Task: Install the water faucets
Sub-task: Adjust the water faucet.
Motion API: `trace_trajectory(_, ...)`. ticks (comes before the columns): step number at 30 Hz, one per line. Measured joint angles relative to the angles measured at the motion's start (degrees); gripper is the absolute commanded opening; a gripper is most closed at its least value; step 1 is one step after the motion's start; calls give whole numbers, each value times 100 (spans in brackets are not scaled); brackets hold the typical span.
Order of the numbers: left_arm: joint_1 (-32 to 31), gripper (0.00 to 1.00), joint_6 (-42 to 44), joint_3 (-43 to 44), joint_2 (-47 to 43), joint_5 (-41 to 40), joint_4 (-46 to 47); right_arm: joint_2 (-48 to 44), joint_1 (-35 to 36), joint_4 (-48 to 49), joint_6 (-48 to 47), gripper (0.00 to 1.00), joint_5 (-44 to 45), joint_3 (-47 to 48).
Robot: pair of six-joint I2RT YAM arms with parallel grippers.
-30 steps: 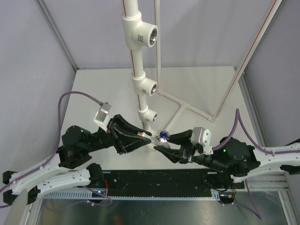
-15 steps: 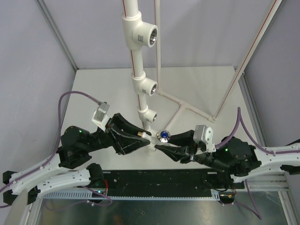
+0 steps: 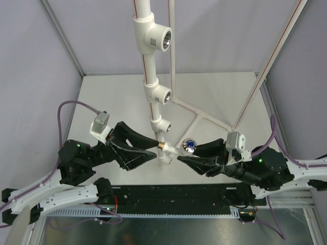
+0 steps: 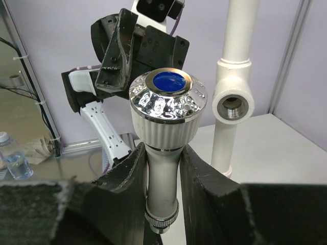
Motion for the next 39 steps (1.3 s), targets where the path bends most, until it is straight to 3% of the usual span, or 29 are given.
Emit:
trace_trajectory(9, 0, 59, 0, 0, 201, 7, 0, 166, 0, -90, 83, 1, -114, 0)
trace_trajectory(16, 0, 33, -44, 0, 365, 129, 9, 181, -2, -122, 92, 1, -142, 0)
trace_trajectory(18, 0, 20, -50, 0, 365, 162, 13, 181, -11, -144, 92, 2, -131, 0)
trace_trajectory(20, 0, 5, -52, 0, 365, 175, 15, 175, -11, -162, 90, 8, -114, 0)
trace_trajectory(21, 0, 3, -68, 2, 365, 177, 13, 170, -11, -173, 87, 18, -98, 0)
trace_trajectory(23, -7, 1, -96, 0, 365, 179, 13, 160, -17, -197, 68, 36, -94, 0)
trace_trajectory(27, -9, 0, -96, 2, 391, 181, -4, 162, -17, -188, 103, 58, -98, 0)
trace_trajectory(31, -7, 0, -98, 2, 470, 221, -7, 262, -17, -26, 70, 68, -96, 7)
trace_trajectory(39, -4, 0, -116, 2, 470, 195, -22, 608, -28, 354, -111, 68, -39, 11)
